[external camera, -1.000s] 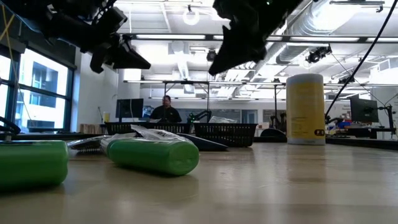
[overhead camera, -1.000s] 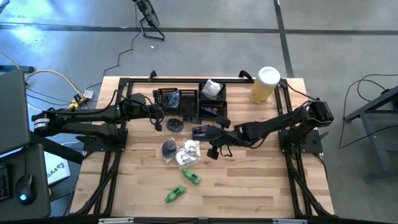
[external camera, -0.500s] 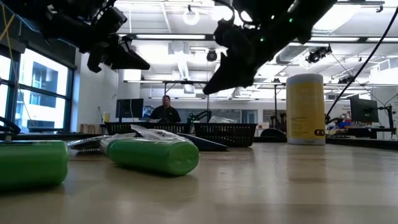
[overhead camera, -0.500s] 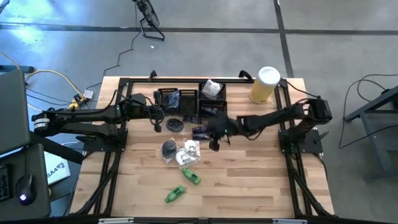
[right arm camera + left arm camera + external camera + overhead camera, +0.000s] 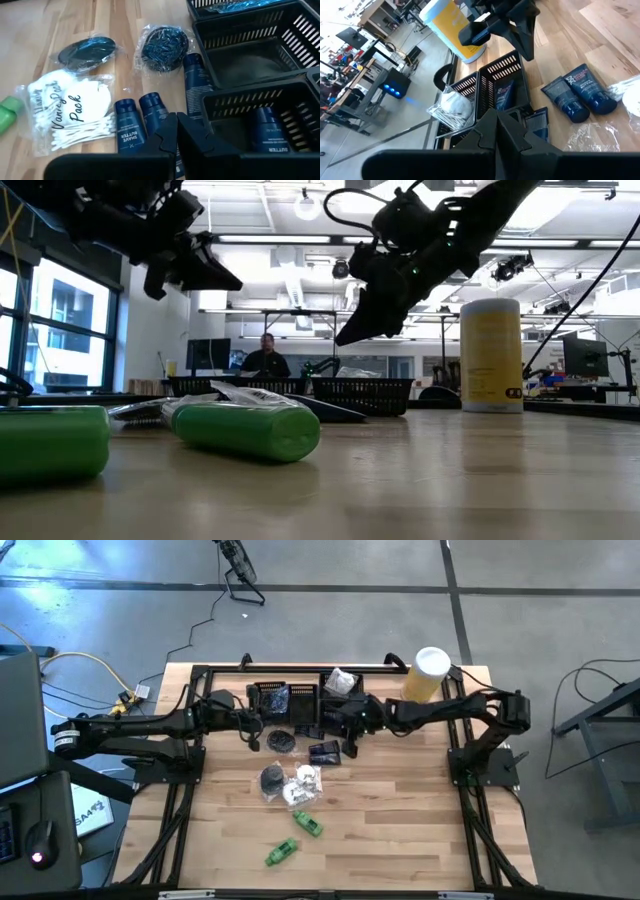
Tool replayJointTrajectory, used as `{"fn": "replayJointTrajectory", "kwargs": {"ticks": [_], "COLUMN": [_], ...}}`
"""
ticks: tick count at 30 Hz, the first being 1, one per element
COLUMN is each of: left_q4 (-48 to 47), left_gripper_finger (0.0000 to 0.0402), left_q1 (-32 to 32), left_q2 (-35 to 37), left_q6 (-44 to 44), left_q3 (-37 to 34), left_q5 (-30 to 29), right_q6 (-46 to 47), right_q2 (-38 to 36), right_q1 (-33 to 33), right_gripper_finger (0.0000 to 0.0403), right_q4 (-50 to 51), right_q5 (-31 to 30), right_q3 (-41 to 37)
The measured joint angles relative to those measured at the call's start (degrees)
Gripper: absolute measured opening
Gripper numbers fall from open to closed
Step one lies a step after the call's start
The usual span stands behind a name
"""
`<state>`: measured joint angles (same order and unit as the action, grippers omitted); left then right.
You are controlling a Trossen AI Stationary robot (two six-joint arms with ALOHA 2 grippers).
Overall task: Pick & Place Travel size toiletries
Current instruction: Put the blue shave cream into the bottom black bin
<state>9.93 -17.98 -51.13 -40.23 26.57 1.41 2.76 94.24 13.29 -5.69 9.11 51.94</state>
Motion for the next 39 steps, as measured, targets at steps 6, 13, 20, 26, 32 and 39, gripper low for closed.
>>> {"fn": "replayJointTrajectory", "kwargs": {"ticks": [6, 13, 20, 26, 32, 39], "left_q4": [0.18, 0.18, 0.91, -0.96, -9.00, 1.61], "left_gripper_finger": [0.0000, 0.0000, 0.0000, 0.0000, 0.0000, 0.0000], "left_q1": [0.00, 0.00, 0.00, 0.00, -0.02, -0.02], "left_q2": [0.00, 0.00, 0.14, 5.07, 12.52, 15.94], "left_q6": [-0.38, 0.32, 2.57, -1.53, -4.37, -4.12], "left_q3": [0.00, 0.00, 0.00, 0.00, -0.02, -6.48], "left_q5": [0.00, 0.02, 1.78, 2.71, 2.34, 2.63], "right_q6": [-1.18, -0.93, -0.91, 0.66, 1.71, 2.02], "right_q2": [-0.02, -0.02, -0.04, -0.04, -0.04, -0.07], "right_q1": [-0.05, -1.48, -4.36, -5.51, -5.41, -5.52], "right_gripper_finger": [0.0002, 0.0002, 0.0002, 0.0002, 0.0002, 0.0002], "right_q4": [-0.09, -0.17, -0.56, -2.65, -4.43, 1.59], "right_q5": [-4.96, -6.19, -11.51, -12.58, -12.19, -12.34], "right_q3": [0.02, 0.01, 0.00, 0.00, 0.00, 3.86]}}
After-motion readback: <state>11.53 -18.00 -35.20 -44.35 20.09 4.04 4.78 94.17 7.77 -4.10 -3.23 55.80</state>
